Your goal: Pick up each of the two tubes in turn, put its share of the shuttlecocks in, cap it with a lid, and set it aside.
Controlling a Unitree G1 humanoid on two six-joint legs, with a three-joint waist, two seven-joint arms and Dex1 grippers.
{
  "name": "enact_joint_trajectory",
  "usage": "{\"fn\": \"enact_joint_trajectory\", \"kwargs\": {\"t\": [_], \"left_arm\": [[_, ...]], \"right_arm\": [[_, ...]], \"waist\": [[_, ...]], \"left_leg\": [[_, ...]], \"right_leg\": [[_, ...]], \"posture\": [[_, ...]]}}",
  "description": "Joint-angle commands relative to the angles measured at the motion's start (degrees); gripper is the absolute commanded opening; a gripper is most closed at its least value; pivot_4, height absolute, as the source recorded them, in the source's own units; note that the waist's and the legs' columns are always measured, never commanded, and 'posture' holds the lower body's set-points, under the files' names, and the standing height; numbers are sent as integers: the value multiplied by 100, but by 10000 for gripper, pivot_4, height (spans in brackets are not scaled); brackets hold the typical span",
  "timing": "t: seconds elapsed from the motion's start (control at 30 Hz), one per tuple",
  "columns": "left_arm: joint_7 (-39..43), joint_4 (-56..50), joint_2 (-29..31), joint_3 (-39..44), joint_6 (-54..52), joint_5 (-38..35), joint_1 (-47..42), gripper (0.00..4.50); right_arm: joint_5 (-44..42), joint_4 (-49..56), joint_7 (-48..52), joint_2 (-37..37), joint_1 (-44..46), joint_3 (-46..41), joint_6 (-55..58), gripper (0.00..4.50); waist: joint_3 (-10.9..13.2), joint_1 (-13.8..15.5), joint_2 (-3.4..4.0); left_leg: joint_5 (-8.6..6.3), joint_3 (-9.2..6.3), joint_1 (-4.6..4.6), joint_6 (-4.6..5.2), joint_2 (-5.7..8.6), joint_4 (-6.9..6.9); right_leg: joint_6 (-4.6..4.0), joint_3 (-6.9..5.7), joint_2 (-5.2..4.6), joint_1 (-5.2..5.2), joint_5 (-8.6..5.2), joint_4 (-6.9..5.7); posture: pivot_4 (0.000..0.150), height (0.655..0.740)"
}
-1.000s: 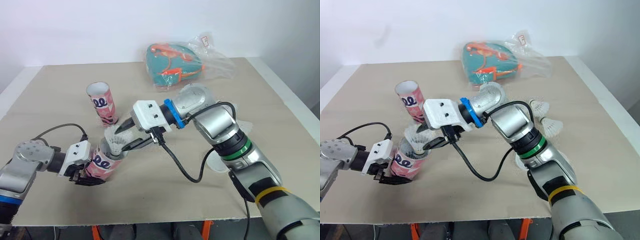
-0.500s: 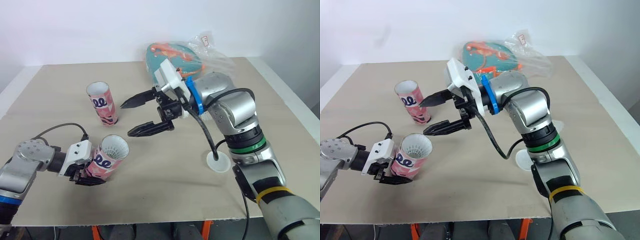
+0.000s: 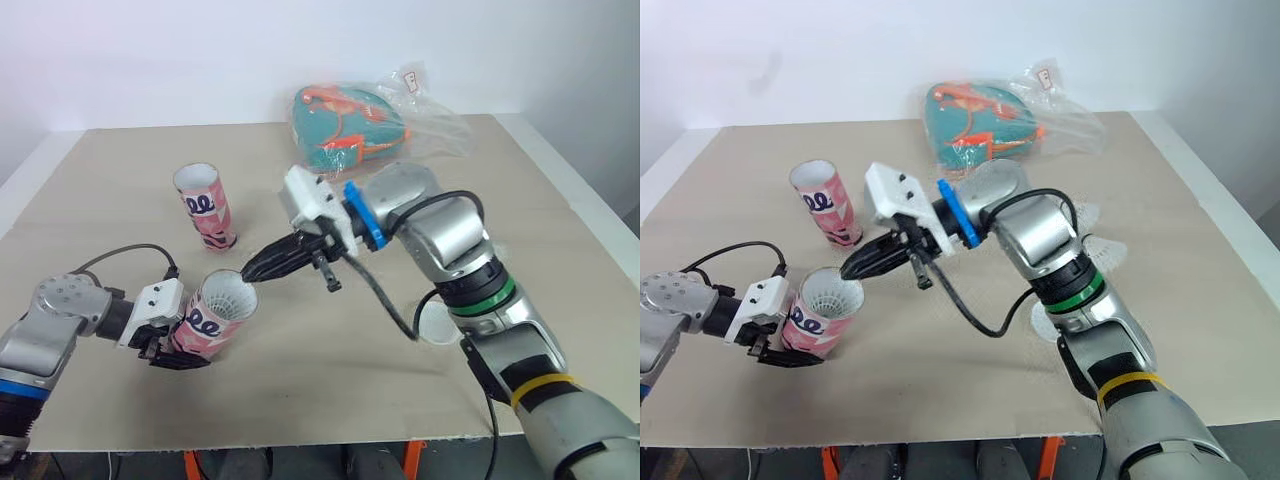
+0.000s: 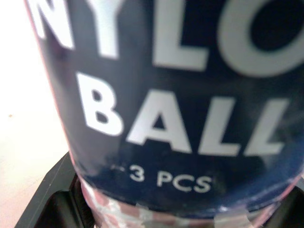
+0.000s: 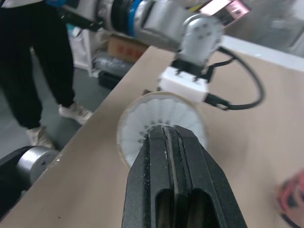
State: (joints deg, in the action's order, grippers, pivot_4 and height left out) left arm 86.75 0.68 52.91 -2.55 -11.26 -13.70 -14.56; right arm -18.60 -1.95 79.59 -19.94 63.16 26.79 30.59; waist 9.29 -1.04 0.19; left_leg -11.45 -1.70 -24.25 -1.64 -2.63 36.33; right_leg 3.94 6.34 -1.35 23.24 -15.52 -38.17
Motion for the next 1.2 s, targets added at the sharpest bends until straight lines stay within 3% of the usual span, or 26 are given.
{"fn": "enact_joint_trajectory", "kwargs": {"t": [0.03,0.37,0.57,0.73,0.97,1.2], "left_arm": [[-69,126,-134,-358,70,146,5,33855],[-150,31,-123,-309,-65,112,36,33855],[-182,-31,-79,-263,-129,95,86,33855],[-233,-122,-62,-187,-177,67,186,33855],[-290,-223,-47,-94,-205,28,345,33855],[-348,-220,-99,-81,-170,15,385,33855]], "right_arm": [[244,-243,122,158,338,241,-51,279],[1016,-1154,355,852,1078,1188,67,279],[1127,-1701,334,1542,1211,1185,75,279],[675,-1804,241,2155,878,561,-123,279],[742,-2219,551,2073,1139,358,215,279],[728,-1894,1217,949,1278,82,-76,279]], "waist": [[0,2,0],[0,-2,0],[-1,-1,-1],[-4,-8,-11],[-3,-23,-9],[1,-5,-13]], "left_leg": [[2,0,0,2,0,0],[9,-3,2,8,0,2],[10,-11,2,8,-3,2],[9,-11,3,7,-6,0],[9,-12,3,7,-9,-12],[9,-14,2,7,-7,-10]], "right_leg": [[1,-1,0,0,-2,0],[0,-4,0,7,1,-1],[-4,-12,5,7,2,-8],[-3,-16,5,4,4,-9],[-16,-17,10,8,14,-15],[-8,-19,7,6,12,-12]], "posture": [[1500,7400],[1500,7400],[1500,7400],[1500,7400],[1500,7400],[1500,7400]]}}
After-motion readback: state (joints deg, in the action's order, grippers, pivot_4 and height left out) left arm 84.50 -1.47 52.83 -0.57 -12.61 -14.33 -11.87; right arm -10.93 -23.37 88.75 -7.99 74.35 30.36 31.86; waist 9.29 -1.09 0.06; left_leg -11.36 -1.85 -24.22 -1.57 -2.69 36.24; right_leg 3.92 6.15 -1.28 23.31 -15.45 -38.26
